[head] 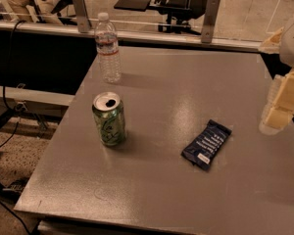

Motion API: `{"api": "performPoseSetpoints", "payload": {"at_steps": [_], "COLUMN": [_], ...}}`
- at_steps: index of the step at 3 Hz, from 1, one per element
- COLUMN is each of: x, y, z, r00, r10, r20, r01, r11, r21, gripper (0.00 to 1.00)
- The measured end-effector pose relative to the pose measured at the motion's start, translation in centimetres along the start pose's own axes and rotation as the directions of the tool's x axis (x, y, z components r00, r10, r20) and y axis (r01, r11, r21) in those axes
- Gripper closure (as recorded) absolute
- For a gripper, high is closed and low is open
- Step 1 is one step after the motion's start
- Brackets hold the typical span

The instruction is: Pick rxbar blueberry

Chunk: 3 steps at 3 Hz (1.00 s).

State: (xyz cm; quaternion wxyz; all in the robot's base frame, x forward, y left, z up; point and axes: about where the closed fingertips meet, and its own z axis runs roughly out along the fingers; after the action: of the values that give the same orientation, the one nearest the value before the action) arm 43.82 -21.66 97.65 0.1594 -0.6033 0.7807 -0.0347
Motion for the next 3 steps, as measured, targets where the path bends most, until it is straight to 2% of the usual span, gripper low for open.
{"api": "performPoseSetpoints", "payload": {"at_steps": [1,2,3], "x": [-0.1,-1.1,-2.5], "y": [0.0,0.3,1.3], "z": [0.0,0.3,1.6], "r00": [1.000,0.996,0.980], "r10": [-0.005,-0.086,-0.190], "r20": [0.001,0.024,0.055], "r01": [0.005,0.086,0.193], "r11": [1.0000,0.9958,0.9789], "r21": [-0.002,-0.031,-0.066], "gripper": [0.00,0.00,0.00]}}
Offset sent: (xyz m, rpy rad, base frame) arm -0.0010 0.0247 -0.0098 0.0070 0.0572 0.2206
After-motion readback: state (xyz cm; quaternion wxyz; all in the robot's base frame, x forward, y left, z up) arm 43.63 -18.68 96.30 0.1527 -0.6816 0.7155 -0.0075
